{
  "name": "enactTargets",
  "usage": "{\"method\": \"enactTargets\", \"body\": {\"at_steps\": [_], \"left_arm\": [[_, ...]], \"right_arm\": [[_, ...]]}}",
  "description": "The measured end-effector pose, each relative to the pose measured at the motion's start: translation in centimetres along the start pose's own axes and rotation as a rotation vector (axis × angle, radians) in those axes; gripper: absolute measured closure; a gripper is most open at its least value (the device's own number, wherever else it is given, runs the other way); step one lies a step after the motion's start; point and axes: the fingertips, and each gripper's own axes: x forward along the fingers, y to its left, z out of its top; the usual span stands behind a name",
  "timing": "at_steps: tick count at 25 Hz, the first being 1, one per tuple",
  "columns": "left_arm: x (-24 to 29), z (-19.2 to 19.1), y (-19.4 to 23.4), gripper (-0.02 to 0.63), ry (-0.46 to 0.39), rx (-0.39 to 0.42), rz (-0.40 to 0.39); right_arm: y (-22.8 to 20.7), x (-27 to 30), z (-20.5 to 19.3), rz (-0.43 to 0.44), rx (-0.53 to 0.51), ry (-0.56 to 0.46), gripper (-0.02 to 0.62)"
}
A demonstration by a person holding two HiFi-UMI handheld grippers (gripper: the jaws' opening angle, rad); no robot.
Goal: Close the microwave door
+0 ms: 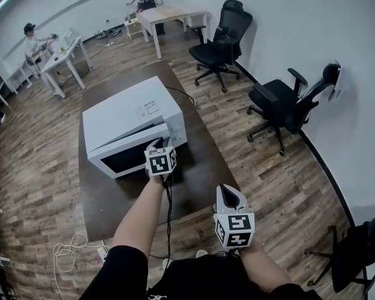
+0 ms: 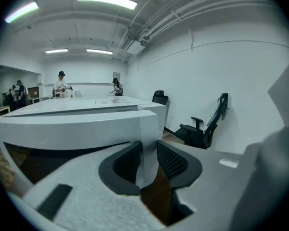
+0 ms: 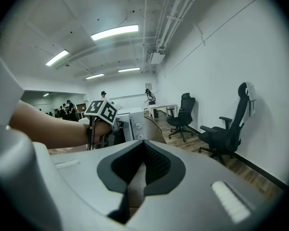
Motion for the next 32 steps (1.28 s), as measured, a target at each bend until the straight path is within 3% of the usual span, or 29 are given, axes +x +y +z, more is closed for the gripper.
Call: {"method": "enactTargets", "body": {"at_steps": [16, 21, 23, 25, 32], "left_arm": [[3.0, 1.4, 2.1, 0.500, 0.025, 0.058, 0.018], [3.0, 1.4, 2.7, 0.529, 0.058, 0.030, 0.013], [2.7, 1.3, 2.8, 0.538, 0.060, 0.021, 0.006], [2.1, 1.2, 3.1, 0.593, 0.051, 0.005, 0.002], [-3.4, 2.1, 2.7, 0.598, -0.029, 0.001, -0.049]], "right_arm": [[-0.3, 0.9, -0.8, -0.027, 0.014, 0.035, 0.586], [0.1, 0.1, -0.3, -0.039, 0.004, 0.027, 0.586], [0.2, -0.3, -0.2, -0.046, -0.005, 0.026, 0.586], [0.5, -0.5, -0.1, -0.051, -0.010, 0.027, 0.586], [3.7, -0.5, 1.4, -0.015, -0.028, -0.004, 0.586]]}}
